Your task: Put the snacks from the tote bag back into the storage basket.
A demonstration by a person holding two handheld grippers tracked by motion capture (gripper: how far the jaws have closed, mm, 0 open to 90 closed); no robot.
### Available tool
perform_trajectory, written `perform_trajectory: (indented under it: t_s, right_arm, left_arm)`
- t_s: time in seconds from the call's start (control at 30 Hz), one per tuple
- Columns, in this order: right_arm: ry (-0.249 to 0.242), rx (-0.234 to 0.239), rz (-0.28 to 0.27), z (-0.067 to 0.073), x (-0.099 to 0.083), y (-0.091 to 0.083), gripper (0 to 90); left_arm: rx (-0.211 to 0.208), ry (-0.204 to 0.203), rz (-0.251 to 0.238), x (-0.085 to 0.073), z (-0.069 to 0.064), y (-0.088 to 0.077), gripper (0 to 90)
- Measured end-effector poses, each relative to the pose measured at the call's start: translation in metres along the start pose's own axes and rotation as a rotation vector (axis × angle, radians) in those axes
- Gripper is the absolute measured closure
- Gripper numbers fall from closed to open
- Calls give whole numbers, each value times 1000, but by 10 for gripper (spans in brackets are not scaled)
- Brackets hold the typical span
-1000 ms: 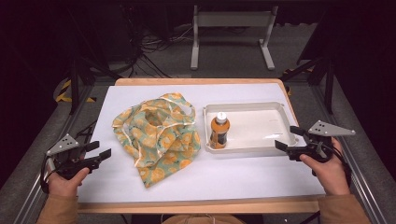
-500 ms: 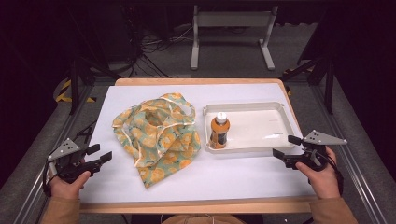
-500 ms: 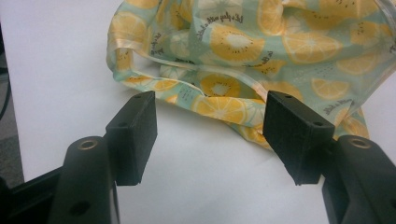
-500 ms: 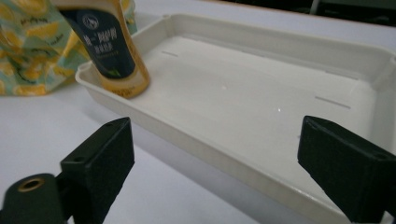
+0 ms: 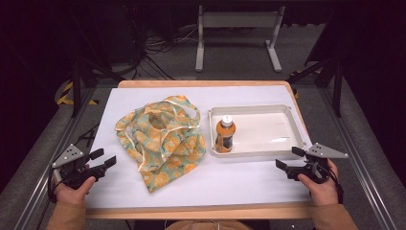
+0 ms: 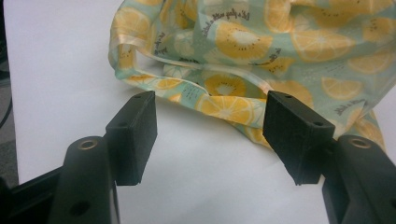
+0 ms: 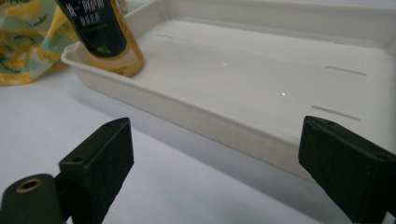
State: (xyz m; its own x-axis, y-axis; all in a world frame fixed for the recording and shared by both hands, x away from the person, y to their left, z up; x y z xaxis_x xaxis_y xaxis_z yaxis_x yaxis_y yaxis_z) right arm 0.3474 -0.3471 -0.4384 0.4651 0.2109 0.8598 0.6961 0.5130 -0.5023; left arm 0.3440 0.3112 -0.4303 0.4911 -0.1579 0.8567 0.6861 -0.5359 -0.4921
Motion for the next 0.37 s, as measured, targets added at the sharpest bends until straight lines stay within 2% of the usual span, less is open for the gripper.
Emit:
perform_trajectory:
  t_s: [0.07, 0.23, 0.37]
  right_arm:
    - [-3, -3, 10, 1, -3, 1, 109]
    - [-25, -12, -27, 3, 0, -1, 109]
    - [-21, -17, -18, 4, -2, 1, 109]
  left_arm:
    - [1, 0, -1, 0, 0, 1, 355]
    - [-5, -2, -6, -2, -2, 4, 349]
    - [-3, 0, -9, -3, -1, 6, 317]
Point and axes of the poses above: each handheld gripper's, and its own axes: y roughly forward along the jaws, x roughly out of its top, z roughly to its left, the point moved 2 cm from there along y, roughly forward along the jaws, and after that the axes turned 1 degree about z, right-handed, at the moved point
